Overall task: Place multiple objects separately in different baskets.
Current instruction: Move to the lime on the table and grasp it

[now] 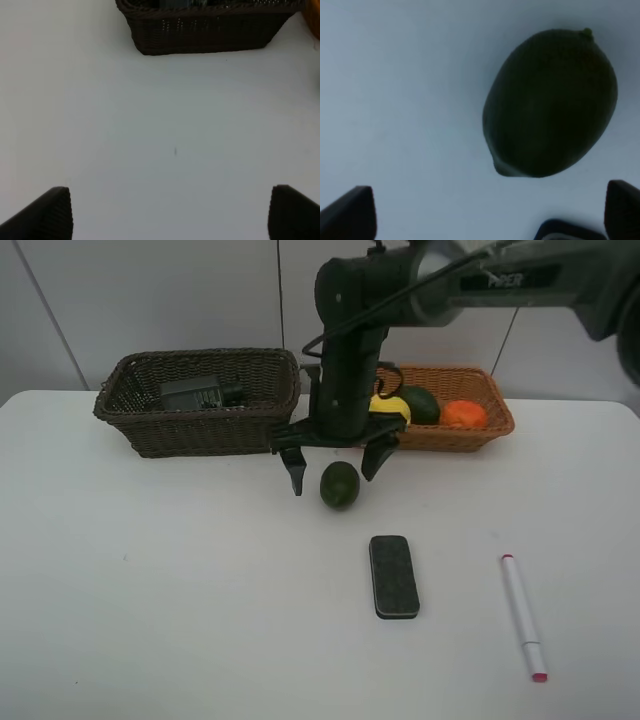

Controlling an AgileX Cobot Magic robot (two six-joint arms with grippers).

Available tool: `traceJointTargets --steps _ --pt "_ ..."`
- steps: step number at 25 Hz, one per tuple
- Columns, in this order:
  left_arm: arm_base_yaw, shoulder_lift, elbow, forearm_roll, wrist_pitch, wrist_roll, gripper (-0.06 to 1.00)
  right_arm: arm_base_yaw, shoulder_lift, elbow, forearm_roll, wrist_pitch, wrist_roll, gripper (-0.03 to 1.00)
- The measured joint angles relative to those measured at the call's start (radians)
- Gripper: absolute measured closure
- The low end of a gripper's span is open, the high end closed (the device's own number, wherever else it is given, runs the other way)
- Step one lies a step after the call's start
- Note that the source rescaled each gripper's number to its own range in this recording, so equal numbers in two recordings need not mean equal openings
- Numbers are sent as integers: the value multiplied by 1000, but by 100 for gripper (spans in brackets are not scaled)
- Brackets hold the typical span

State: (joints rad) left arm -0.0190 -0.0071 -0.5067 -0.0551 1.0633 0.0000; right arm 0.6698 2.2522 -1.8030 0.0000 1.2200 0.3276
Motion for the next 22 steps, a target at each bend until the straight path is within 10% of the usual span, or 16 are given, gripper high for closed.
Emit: traceJointTargets --steps 22 --pt "0 0 0 0 0 0 -5 0 126 0 -80 -150 -3 -2"
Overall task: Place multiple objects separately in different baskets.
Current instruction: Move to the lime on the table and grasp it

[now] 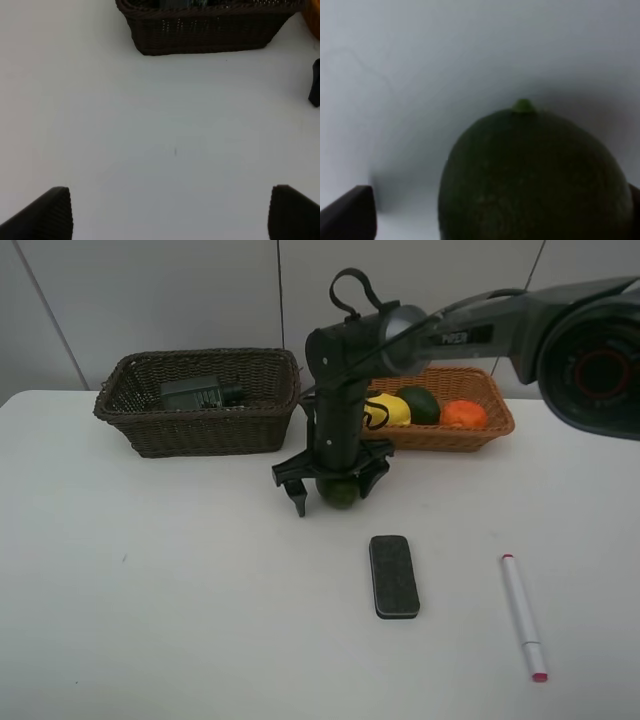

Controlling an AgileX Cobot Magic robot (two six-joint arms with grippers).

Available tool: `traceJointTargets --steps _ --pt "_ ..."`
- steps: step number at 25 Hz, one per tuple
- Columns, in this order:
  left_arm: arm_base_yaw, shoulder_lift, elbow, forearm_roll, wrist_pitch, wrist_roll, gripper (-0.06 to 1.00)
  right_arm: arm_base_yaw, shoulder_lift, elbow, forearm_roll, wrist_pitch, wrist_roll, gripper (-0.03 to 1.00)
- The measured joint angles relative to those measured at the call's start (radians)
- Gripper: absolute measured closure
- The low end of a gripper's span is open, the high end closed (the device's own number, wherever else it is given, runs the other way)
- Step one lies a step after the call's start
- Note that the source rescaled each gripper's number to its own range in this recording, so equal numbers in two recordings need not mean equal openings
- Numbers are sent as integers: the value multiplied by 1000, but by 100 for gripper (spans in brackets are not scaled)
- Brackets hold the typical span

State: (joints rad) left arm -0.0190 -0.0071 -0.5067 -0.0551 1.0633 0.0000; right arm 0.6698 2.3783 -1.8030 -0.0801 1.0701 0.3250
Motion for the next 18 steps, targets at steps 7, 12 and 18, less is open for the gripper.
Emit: traceJointTargets --steps 7,12,18 --pt "0 0 0 0 0 0 -5 0 2 0 -13 23 -6 42" --pt "0 0 0 0 0 0 -5 0 -4 0 -24 65 -24 42" --pt "0 0 0 0 0 0 -5 -1 -157 0 -72 71 -59 42"
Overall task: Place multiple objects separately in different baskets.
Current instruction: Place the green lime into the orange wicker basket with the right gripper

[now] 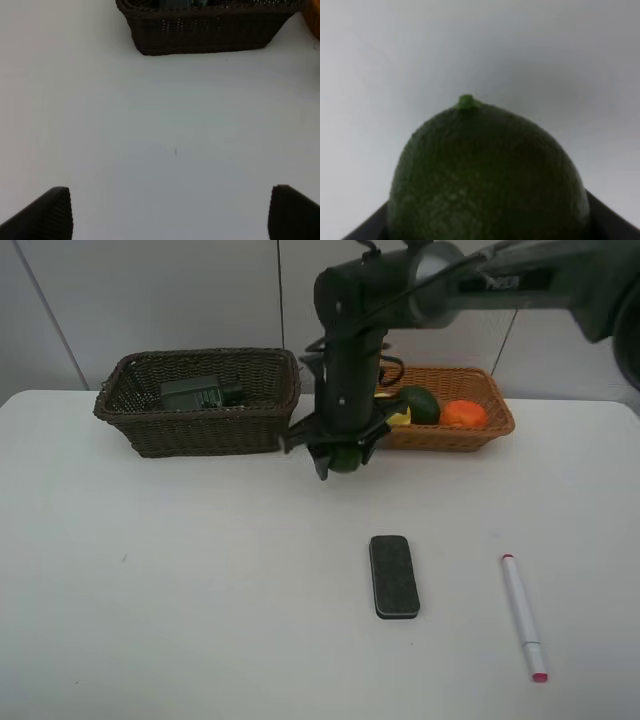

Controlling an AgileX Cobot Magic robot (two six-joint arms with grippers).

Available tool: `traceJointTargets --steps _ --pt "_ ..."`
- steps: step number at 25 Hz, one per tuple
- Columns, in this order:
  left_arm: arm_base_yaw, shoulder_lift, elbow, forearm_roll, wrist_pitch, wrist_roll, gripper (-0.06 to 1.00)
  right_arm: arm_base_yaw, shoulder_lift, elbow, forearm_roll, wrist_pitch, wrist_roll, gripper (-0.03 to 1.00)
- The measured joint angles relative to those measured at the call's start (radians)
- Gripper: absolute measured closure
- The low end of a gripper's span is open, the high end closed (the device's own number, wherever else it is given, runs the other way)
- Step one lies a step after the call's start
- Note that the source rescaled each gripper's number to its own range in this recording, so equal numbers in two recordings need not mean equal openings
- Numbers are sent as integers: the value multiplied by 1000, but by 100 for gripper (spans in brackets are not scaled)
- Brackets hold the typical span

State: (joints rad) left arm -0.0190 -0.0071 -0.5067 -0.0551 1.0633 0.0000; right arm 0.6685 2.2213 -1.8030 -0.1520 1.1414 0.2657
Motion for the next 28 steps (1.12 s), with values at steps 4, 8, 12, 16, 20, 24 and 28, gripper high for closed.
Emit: traceJointTargets --steps 4,8,12,16,20,24,28 --pt "0 0 0 0 0 0 -5 -56 -79 -35 -53 -9 -27 42" --pt "0 0 0 0 0 0 -5 -202 -49 -81 -39 -54 -41 42" --pt "0 0 0 0 0 0 -5 -339 4 -85 -7 -154 -87 43" --pt "0 0 0 0 0 0 -5 -436 48 -86 7 -243 -110 35" --pt "0 0 0 0 0 0 -5 -488 57 -88 18 -274 -115 4" --pt "0 0 0 0 0 0 -5 -498 54 -88 21 -236 -116 -2" --pt "0 0 0 0 0 0 -5 -498 10 -88 74 -92 -116 -2"
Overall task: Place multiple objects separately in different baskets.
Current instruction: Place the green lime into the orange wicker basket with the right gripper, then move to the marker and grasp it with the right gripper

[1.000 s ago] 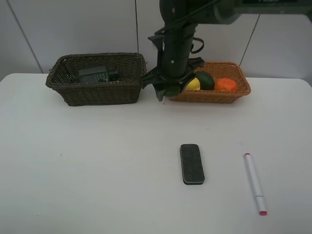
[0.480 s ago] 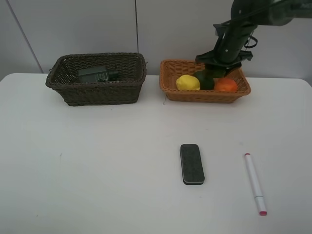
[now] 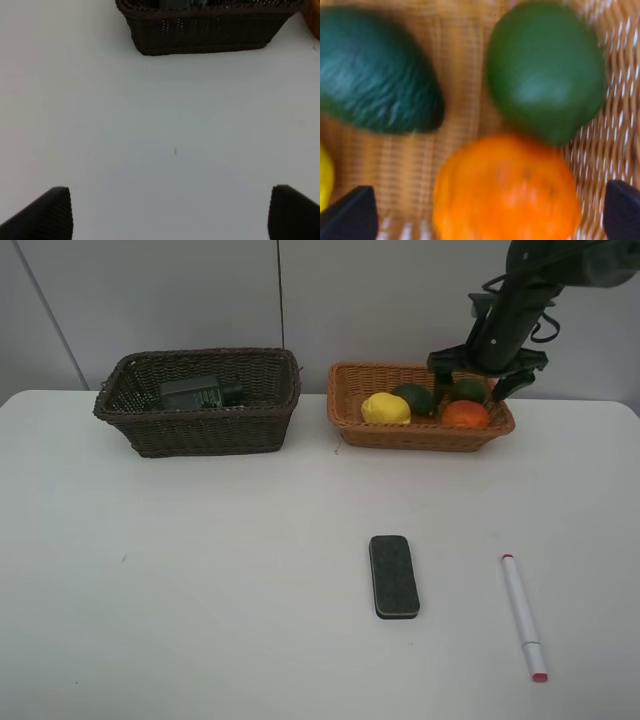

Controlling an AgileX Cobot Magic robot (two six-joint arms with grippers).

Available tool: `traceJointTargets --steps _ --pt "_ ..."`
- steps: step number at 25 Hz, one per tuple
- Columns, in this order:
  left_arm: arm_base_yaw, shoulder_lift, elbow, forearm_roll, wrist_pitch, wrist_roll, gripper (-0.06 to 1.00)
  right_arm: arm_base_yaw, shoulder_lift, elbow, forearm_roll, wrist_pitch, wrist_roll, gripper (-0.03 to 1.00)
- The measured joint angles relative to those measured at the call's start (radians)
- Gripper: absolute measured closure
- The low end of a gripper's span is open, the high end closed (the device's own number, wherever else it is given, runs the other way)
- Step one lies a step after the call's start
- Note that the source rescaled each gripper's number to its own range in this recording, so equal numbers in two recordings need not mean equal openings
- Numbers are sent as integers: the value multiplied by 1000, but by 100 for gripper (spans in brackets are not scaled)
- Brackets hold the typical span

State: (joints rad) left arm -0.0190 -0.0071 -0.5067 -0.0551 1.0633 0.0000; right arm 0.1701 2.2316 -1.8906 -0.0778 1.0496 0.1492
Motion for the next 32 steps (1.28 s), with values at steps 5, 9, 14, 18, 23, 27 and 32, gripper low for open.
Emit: traceJointTargets --steps 5,9,14,18,23,27,32 --pt "0 0 0 0 0 0 -5 0 -109 13 60 154 -33 -2" --pt "0 0 0 0 0 0 -5 0 -238 165 53 159 -33 -2" --pt "0 0 0 0 0 0 -5 0 -475 534 48 165 -28 -2" --pt "0 0 0 0 0 0 -5 0 -638 836 48 167 -6 -2" --pt "0 0 0 0 0 0 -5 0 -705 1110 57 10 11 -2" --pt "0 0 0 0 0 0 -5 0 -687 1215 78 -142 13 -2" --pt "0 0 0 0 0 0 -5 0 -622 1222 78 -269 13 -2"
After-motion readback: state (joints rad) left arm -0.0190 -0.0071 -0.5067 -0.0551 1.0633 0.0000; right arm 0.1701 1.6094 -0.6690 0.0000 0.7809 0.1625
